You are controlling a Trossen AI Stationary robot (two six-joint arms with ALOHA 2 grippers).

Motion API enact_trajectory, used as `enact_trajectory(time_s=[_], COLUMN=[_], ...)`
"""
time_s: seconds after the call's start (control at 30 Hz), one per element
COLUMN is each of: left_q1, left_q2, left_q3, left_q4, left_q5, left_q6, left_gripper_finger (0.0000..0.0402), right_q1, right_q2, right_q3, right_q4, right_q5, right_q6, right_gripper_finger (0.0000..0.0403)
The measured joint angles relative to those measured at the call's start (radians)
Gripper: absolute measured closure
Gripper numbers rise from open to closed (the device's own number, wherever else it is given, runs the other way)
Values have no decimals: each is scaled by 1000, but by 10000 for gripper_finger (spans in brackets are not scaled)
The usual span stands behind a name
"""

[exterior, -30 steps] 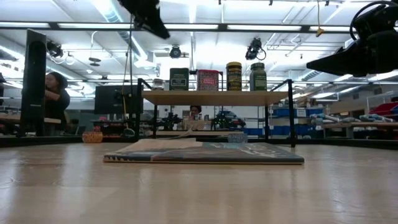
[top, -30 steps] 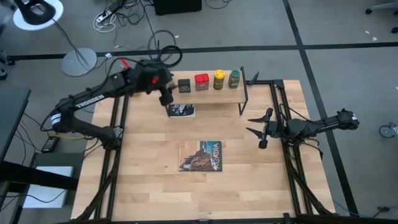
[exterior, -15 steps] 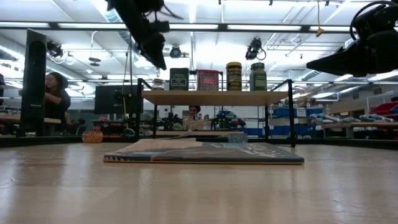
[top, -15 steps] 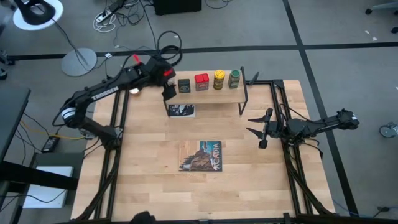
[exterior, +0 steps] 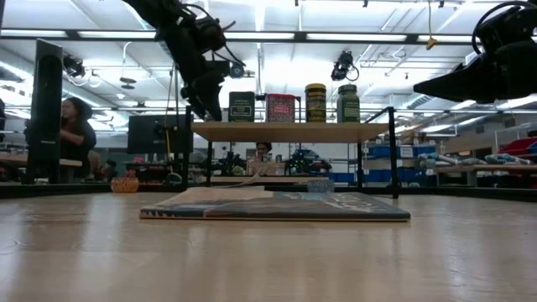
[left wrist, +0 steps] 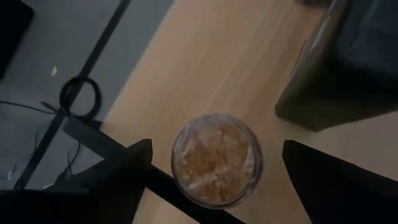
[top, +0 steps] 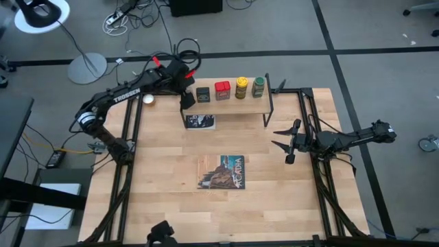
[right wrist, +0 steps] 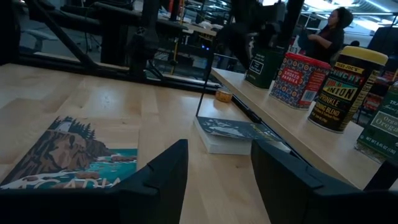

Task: Shelf spices
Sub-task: Remove the brown seasoning bottle from the shelf

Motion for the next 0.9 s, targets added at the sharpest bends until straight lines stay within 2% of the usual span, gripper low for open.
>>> enact_trajectory(time_s=[0.23, 0.6, 0.9], left_q1=[5, 5, -1], left_q2=[20, 18, 0], left_q3=[1, -1, -1], left_q4=[20, 31, -1], left_q5=[14, 33, 21], left_q6=[0, -2, -6], left_gripper_finger=[89, 216, 223], right_q1=[0, 0, 0], right_q2=[0, 0, 0], right_q3=[0, 0, 0], right_q4=[0, 0, 0], right_q5=[0, 0, 0], right_q6=[0, 0, 0], right_gripper_finger=[227, 227, 227])
